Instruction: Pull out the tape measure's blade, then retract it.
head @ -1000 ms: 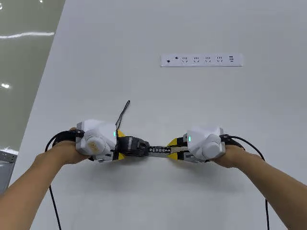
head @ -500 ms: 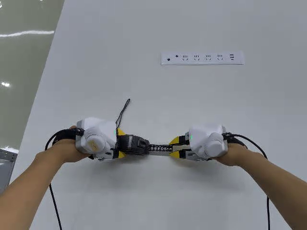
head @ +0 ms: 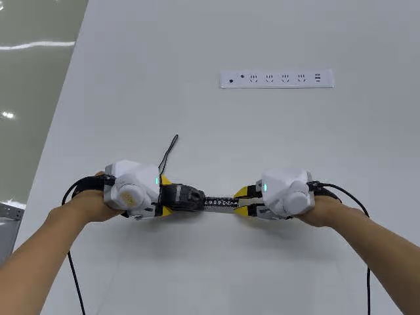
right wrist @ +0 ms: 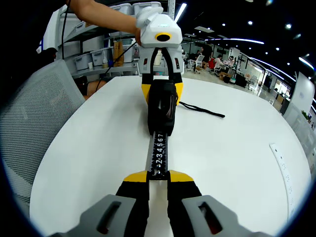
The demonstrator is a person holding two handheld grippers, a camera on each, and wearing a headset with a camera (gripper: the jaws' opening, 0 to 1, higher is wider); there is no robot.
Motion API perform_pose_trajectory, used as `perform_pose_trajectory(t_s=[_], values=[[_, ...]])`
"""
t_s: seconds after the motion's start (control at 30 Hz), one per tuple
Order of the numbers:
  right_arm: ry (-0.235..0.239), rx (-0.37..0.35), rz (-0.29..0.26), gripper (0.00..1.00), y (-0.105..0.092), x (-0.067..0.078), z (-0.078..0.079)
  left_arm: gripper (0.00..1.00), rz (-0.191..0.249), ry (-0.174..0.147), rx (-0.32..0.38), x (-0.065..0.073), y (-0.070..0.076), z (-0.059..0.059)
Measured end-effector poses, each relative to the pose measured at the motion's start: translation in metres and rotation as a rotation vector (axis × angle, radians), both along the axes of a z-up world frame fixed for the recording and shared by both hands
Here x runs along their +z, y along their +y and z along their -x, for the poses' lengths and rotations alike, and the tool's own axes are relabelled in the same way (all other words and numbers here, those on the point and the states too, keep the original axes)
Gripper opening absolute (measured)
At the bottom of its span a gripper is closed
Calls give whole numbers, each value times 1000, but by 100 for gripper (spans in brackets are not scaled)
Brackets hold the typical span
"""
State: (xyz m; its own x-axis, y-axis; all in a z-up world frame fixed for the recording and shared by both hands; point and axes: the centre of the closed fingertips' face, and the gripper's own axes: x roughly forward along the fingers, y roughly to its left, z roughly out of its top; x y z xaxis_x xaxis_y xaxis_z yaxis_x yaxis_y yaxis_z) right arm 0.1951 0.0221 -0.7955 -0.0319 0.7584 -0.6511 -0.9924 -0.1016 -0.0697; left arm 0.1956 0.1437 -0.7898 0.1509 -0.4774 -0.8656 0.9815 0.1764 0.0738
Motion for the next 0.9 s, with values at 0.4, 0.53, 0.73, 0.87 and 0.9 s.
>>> perform_pose_trajectory(t_s=[0.4, 0.53, 0.73, 0.87, 0.9], values=[[-7, 4, 3, 12, -4, 1, 0, 27, -1, 0, 1, 3, -1, 2], [-7, 6, 2, 12, -6, 1, 0, 27, -4, -1, -1, 3, -1, 2], [-10, 7, 4, 12, -7, 1, 0, 27, -5, 0, 0, 2, 0, 1], [-11, 7, 5, 12, -9, 1, 0, 27, -4, 0, 0, 0, 0, 0], [-11, 6, 5, 12, -9, 1, 0, 27, -4, 0, 1, 1, 0, 1]])
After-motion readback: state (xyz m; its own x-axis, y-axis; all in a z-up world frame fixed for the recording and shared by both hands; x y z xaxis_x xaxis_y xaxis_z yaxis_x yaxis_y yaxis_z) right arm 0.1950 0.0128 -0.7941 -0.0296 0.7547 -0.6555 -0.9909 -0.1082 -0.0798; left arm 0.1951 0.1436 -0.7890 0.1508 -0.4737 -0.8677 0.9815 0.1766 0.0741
